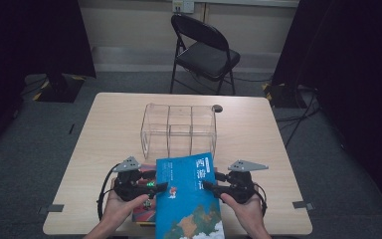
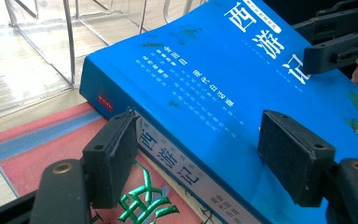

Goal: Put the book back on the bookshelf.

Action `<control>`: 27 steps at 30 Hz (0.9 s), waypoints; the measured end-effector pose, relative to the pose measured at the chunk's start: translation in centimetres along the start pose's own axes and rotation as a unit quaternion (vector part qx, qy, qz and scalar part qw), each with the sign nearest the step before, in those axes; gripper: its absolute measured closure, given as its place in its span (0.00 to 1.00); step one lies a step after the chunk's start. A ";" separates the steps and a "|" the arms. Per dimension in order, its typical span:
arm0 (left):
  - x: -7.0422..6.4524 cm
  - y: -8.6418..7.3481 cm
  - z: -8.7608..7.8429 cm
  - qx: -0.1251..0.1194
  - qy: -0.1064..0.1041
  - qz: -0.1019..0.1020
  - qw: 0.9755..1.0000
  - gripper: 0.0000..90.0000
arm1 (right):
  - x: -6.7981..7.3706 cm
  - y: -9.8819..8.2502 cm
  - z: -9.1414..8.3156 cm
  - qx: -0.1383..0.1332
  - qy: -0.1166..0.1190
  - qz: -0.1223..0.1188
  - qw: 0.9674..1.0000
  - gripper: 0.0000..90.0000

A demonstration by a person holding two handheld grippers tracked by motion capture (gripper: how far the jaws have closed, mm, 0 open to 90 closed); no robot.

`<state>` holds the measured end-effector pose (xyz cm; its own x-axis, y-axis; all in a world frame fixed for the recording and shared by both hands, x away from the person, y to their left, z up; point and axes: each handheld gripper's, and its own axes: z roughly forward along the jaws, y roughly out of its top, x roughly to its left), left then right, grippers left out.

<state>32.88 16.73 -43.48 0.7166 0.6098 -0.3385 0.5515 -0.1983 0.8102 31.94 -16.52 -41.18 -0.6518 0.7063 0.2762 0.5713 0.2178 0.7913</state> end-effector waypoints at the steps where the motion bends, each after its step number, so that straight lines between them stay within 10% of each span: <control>1: 0.0 0.0 0.0 0.000 0.000 0.000 1.000 0.32 | 0.1 0.0 -0.2 -0.003 0.002 0.002 1.000 0.52; 4: 0.0 -0.1 0.0 -0.005 -0.001 -0.004 1.000 0.32 | 0.6 0.0 -0.9 -0.012 0.031 0.015 0.999 0.60; 12: 0.2 -0.2 0.1 -0.006 -0.005 -0.009 1.000 0.31 | 0.2 -0.4 -0.4 0.004 0.017 0.023 1.000 0.57; 27: -0.5 0.1 0.4 -0.003 0.019 0.000 1.000 0.26 | -0.9 2.1 3.5 0.002 0.056 0.030 0.998 0.46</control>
<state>32.75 16.11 -43.43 0.7006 0.6378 -0.3199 0.5483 -0.1944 0.8134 35.48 -14.35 -41.72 -0.6673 0.6389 0.3828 0.6132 0.1795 0.7693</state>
